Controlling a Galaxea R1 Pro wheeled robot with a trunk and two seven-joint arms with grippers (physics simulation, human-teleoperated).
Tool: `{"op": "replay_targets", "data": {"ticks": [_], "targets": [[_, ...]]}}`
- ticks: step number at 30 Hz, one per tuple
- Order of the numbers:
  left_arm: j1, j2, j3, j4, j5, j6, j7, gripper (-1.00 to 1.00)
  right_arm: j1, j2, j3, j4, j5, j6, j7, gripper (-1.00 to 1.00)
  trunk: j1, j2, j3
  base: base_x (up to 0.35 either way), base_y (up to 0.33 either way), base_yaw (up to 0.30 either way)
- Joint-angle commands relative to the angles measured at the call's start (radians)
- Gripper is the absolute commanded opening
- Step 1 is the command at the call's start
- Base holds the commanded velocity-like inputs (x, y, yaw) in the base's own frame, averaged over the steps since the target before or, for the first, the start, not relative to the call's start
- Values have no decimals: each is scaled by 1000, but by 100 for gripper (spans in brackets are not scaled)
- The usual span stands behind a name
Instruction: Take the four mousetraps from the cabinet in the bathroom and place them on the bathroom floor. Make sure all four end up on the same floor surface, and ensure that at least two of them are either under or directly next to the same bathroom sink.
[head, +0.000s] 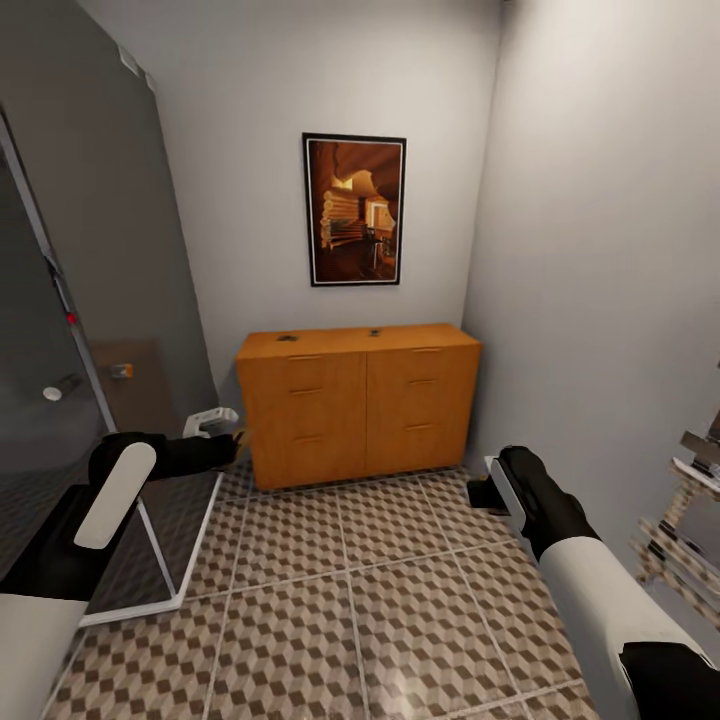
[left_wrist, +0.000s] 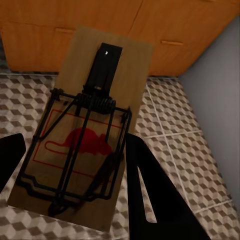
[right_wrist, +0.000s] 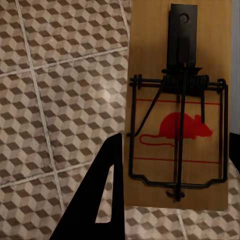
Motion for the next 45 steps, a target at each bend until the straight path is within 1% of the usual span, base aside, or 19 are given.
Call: {"op": "replay_targets", "data": {"ticks": [1,34,38,45], "targets": [[-1,1,-1,0,10,1,11,-100,-1,0,1,-1,-8,3,-8,-100,-1,-1,-1,-334,0,0],[-1,1,-1,2,11,-2,11,-100,-1,1,1,13,-4,3,-8,-100,-1,-1,-1,-332,0,0],[-1,1,-2,3,12,-3,11,-100,-1,1,1,14,-6,3,-7,-100,-1,-1,0,-184,0,-79],[-1,-1,-2,4,12,-3,11,-100,-1,1,1,14,-8,3,-8,-100,-1,-1,5,-33,0,-195]]}}
